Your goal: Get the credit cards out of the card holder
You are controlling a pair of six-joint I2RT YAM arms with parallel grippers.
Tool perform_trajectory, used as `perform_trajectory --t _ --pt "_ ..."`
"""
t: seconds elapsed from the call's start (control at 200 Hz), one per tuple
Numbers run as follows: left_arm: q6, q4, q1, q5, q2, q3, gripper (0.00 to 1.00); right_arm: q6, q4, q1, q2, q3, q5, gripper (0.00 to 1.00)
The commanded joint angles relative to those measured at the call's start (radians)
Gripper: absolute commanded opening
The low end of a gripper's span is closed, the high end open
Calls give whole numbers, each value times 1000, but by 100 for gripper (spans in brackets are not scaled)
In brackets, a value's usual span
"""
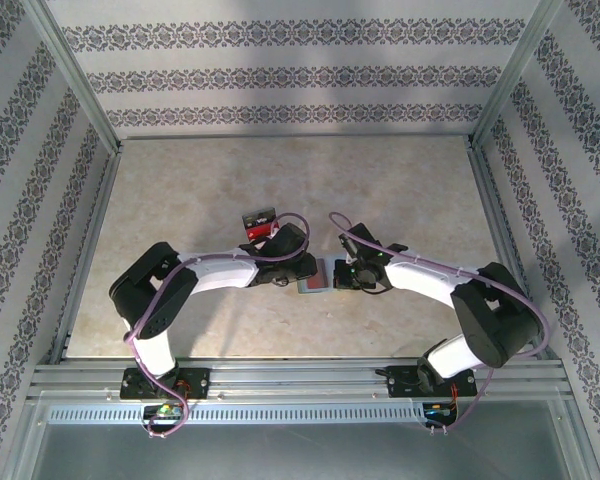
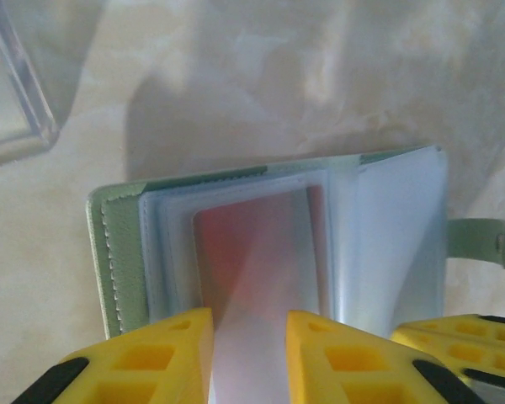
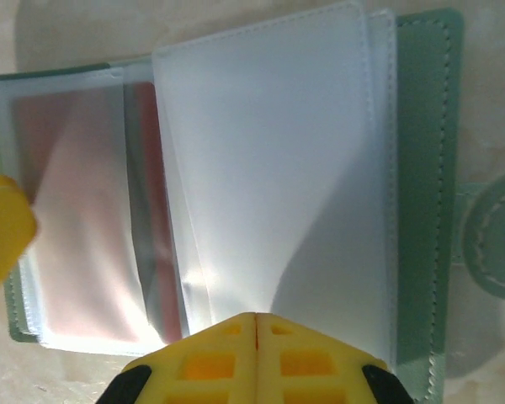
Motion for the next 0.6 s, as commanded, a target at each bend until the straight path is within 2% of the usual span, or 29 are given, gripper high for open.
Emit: perform_trajectory --t 0.0,0.16,0.595 --pt "-34 51 6 35 24 2 29 -24 -23 -25 -25 5 35 3" --pt "-33 30 6 27 18 4 35 -36 -16 -55 -29 -4 31 3" --pt "-21 -36 4 -5 -12 -10 43 -45 48 -93 50 -28 1 3"
